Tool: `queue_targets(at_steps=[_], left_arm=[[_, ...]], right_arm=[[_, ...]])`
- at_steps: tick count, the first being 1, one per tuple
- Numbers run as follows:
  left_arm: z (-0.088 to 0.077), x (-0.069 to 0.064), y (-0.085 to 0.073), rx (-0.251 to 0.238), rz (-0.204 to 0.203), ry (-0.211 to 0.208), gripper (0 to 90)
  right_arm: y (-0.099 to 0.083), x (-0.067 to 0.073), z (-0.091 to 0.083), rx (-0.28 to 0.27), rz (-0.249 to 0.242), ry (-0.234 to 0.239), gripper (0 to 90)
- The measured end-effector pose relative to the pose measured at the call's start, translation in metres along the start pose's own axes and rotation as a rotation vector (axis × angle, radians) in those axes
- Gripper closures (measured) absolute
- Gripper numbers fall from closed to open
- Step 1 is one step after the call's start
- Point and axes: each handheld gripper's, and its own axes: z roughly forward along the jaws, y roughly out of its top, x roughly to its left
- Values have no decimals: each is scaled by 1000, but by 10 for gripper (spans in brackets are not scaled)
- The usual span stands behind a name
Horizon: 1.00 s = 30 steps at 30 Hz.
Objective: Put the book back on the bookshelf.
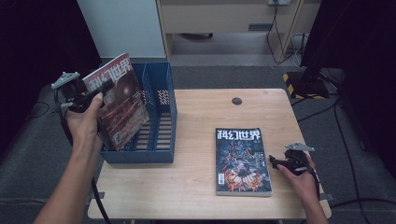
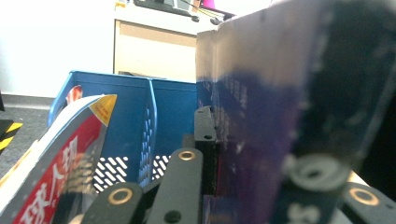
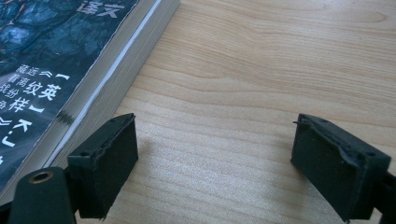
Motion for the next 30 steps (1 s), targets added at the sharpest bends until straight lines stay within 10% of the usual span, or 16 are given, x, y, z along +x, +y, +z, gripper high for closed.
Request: queue_targets(at_steps=[30], left_arm=[[20, 8, -21, -36, 1, -4, 834]], right_arm=[[0, 1, 0, 2, 1, 3, 147]])
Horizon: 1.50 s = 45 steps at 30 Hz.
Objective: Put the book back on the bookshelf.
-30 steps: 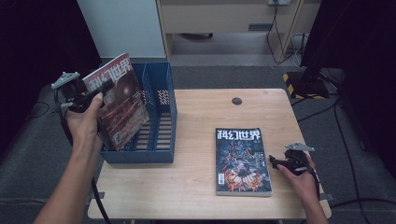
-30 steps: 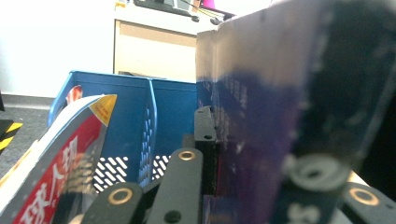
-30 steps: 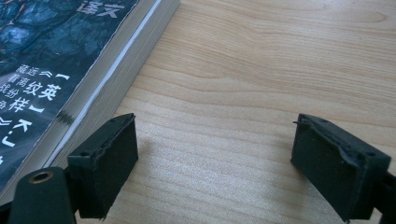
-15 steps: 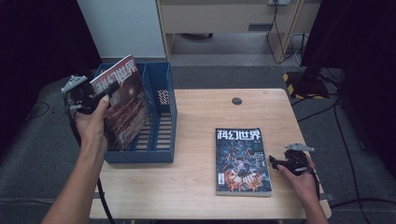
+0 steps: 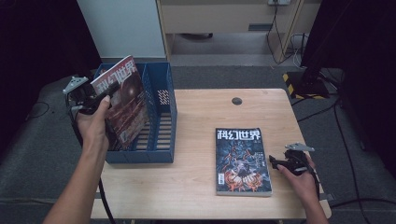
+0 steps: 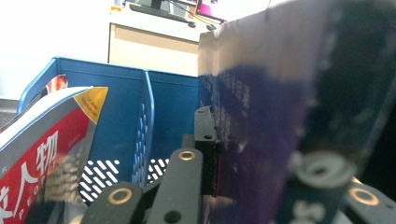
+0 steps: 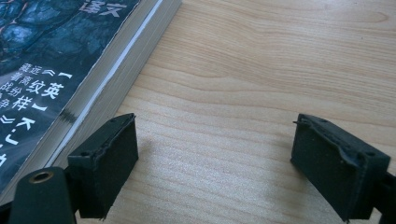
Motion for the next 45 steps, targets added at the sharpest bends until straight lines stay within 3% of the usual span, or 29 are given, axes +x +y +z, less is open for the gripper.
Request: queue_targets(at_steps=[10, 15, 35, 45], left_arm=[[6, 0, -4, -10, 11, -9, 833], [6, 4, -6, -35, -14, -23, 832], [12, 11, -19, -26, 1, 26, 833], [20, 9, -32, -14, -4, 24, 832]], right_arm=[[0, 0, 0, 0, 0, 0, 147], [0, 0, 0, 0, 0, 0, 147], [0, 0, 0, -1, -3, 1, 146], [0, 0, 0, -1, -3, 2, 146]])
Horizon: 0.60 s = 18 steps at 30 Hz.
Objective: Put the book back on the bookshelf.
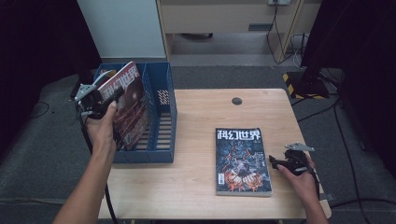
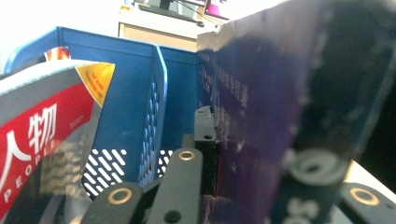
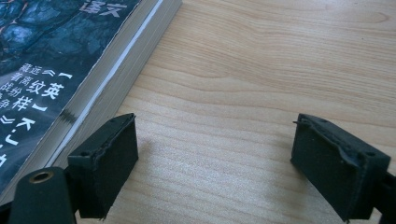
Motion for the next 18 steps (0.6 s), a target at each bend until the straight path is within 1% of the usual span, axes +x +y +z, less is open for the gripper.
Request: queue_targets(at_steps=[8, 12, 18], left_arm=[[3, 1, -6, -8, 7, -10, 832], [4, 2, -11, -17, -1, -12, 832], [7, 3, -16, -16, -1, -9, 831]], right_arm=[[0, 0, 0, 0, 0, 0, 146], [0, 0, 0, 0, -1, 0, 146], [0, 0, 0, 0, 0, 0, 146]])
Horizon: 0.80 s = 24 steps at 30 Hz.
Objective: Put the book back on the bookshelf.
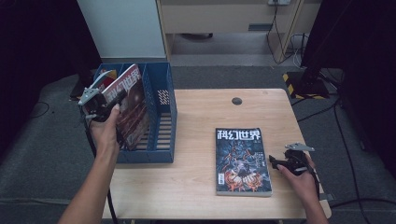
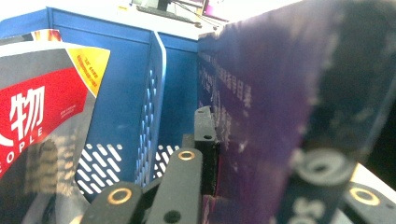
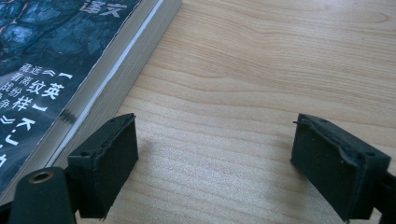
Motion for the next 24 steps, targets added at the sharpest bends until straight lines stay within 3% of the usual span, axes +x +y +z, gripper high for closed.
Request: queue_targets(at_steps=[24], left_arm=[[5, 6, -12, 8, -6, 4, 831]], right_arm=[[0, 0, 0, 0, -1, 0, 147]])
